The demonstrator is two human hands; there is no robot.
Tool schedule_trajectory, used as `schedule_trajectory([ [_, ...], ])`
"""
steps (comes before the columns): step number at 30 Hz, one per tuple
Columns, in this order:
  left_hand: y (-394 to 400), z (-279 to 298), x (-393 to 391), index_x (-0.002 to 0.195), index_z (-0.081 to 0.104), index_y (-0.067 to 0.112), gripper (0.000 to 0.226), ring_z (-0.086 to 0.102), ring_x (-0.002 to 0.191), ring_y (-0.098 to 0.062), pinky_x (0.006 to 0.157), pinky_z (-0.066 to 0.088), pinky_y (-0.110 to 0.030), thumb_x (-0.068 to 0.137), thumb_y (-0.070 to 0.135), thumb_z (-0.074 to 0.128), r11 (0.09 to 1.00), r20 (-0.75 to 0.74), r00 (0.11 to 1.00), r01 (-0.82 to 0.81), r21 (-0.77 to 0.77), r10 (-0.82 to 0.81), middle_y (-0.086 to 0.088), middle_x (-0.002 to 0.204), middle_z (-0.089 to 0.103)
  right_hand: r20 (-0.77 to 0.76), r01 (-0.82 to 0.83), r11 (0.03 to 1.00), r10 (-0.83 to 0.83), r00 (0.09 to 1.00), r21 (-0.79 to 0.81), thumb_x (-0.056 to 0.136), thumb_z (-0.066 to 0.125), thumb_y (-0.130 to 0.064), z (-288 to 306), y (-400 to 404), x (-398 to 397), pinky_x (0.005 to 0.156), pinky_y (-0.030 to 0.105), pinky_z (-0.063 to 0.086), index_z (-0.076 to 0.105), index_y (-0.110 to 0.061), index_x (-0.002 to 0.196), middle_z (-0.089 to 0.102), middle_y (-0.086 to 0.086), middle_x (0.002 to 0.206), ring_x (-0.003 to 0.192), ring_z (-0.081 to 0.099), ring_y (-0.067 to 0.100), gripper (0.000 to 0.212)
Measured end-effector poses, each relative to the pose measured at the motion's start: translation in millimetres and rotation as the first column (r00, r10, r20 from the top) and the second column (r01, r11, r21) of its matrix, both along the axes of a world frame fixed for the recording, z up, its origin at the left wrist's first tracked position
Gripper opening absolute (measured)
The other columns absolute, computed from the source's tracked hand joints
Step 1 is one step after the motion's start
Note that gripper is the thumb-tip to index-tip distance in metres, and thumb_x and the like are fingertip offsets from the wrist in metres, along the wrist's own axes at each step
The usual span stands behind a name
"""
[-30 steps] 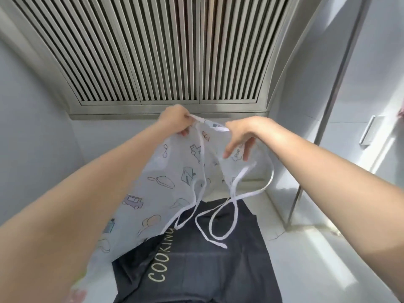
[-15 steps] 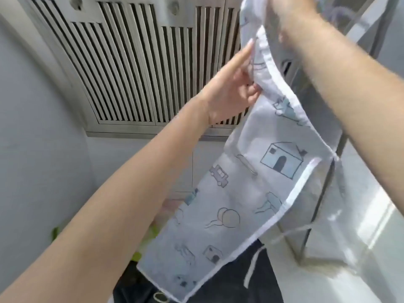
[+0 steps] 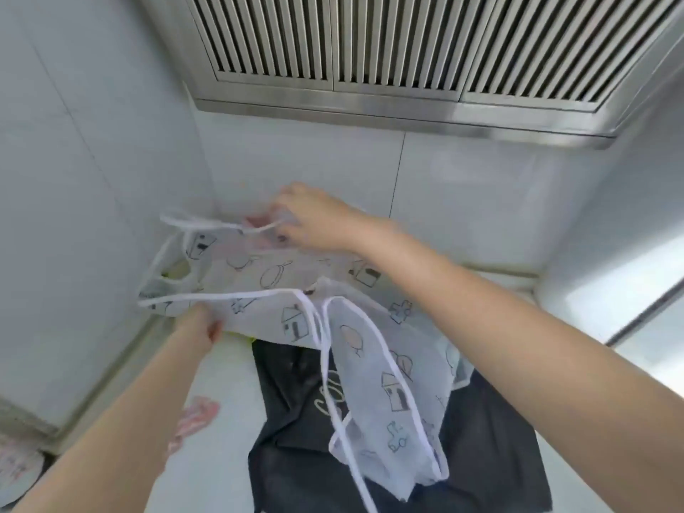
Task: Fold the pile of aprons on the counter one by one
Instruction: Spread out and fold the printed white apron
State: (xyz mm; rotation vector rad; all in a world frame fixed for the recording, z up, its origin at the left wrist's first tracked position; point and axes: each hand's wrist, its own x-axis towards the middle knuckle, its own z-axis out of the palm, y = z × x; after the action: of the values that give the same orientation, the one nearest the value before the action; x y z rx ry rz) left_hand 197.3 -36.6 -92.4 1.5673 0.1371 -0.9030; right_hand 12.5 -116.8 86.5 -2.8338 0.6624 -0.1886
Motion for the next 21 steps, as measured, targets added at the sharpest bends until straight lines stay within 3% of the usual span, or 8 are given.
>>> schedule_trajectory([
  [3,8.1,-24.7,7.6,0.140,0.032,0.002,0.047,0.047,0.117,-0.030,0.098,0.040,-0.038,0.099,0.022,0.040,0.731,0.338,0.804,0.167,0.662,-0.490,-0.012,0.131,0.045,-0.079,0.308,0.951,-0.305,0.949,0.034,0.094,0.044,-0.012,-38.8,-29.1,-56.6,0.092,0.037,0.044,0.061,0.001,0.112,0.059,0.018,0.117,0.112,0.054,0.033,0.028],
  [6,0.1,-1.2,-39.9,0.148,0.012,0.008,0.071,0.018,0.138,-0.040,0.112,0.019,-0.048,0.091,0.020,0.052,0.753,0.644,0.465,0.076,0.654,-0.607,-0.023,0.150,0.017,-0.412,0.482,0.861,-0.385,0.826,0.162,0.096,0.048,-0.038,-80.0,-36.1,-99.2,0.089,0.031,0.042,0.054,0.000,0.125,0.054,0.014,0.130,0.119,0.050,0.031,0.049],
  [8,-4.2,12.3,-72.3,0.146,0.012,0.032,0.077,0.020,0.137,-0.039,0.112,0.023,-0.048,0.083,0.025,0.057,0.697,0.750,0.022,0.388,0.603,-0.662,-0.018,0.150,0.023,-0.555,0.535,0.806,-0.331,0.763,0.254,0.090,0.051,-0.054,-104.5,-29.7,-124.3,0.102,0.033,0.036,0.033,-0.005,0.143,0.034,0.009,0.148,0.133,0.037,0.028,0.074],
  [10,-5.7,16.5,-99.3,0.140,0.017,0.046,0.077,0.016,0.141,-0.032,0.113,0.020,-0.051,0.076,0.031,0.059,0.387,0.705,-0.282,0.675,0.628,-0.651,-0.007,0.151,0.026,-0.583,0.587,0.775,-0.371,0.723,0.234,0.084,0.058,-0.056,-134.0,-24.4,-141.3,0.109,0.038,0.030,0.013,-0.013,0.151,0.011,0.009,0.157,0.140,0.025,0.029,0.091],
  [13,-3.5,5.9,-134.0,0.145,0.023,0.037,0.075,-0.002,0.143,-0.019,0.116,0.003,-0.048,0.082,0.023,0.061,-0.067,0.328,-0.608,0.534,0.843,-0.723,0.011,0.155,0.018,-0.466,0.735,0.652,-0.601,0.649,0.184,0.075,0.075,-0.045,-170.2,-25.2,-172.8,0.111,0.050,0.023,-0.006,-0.025,0.151,-0.011,0.009,0.157,0.142,0.011,0.038,0.113],
  [16,-8.5,-17.0,-143.1,0.124,0.055,0.022,0.036,0.018,0.140,-0.019,0.111,0.013,-0.038,0.089,0.028,0.053,-0.101,0.236,-0.721,0.391,0.915,-0.651,0.005,0.136,0.049,-0.445,0.823,0.458,-0.693,0.567,0.335,0.072,0.079,-0.039,-195.0,-22.8,-198.2,0.108,0.044,0.031,-0.010,-0.018,0.150,0.003,0.015,0.155,0.139,0.022,0.038,0.120],
  [19,-17.4,-27.4,-135.8,0.091,0.062,0.009,0.027,0.053,0.109,-0.024,0.085,0.031,-0.030,0.096,0.027,0.042,-0.010,0.278,-0.679,0.388,0.922,-0.680,-0.003,0.100,0.064,-0.390,0.711,0.042,-0.813,0.433,0.702,0.072,0.080,-0.013,-221.6,-20.8,-197.8,0.087,0.035,0.048,0.033,0.002,0.134,0.047,0.016,0.132,0.112,0.053,0.029,0.080],
  [21,-20.6,-22.3,-136.3,0.089,0.060,0.011,0.029,0.054,0.102,-0.023,0.083,0.032,-0.030,0.098,0.028,0.039,0.035,0.319,-0.660,0.405,0.914,-0.680,-0.005,0.097,0.063,-0.311,0.645,-0.008,-0.880,0.359,0.764,0.069,0.077,-0.002,-234.6,-23.1,-185.5,0.087,0.043,0.054,0.054,0.005,0.118,0.060,0.020,0.120,0.101,0.062,0.032,0.055],
])
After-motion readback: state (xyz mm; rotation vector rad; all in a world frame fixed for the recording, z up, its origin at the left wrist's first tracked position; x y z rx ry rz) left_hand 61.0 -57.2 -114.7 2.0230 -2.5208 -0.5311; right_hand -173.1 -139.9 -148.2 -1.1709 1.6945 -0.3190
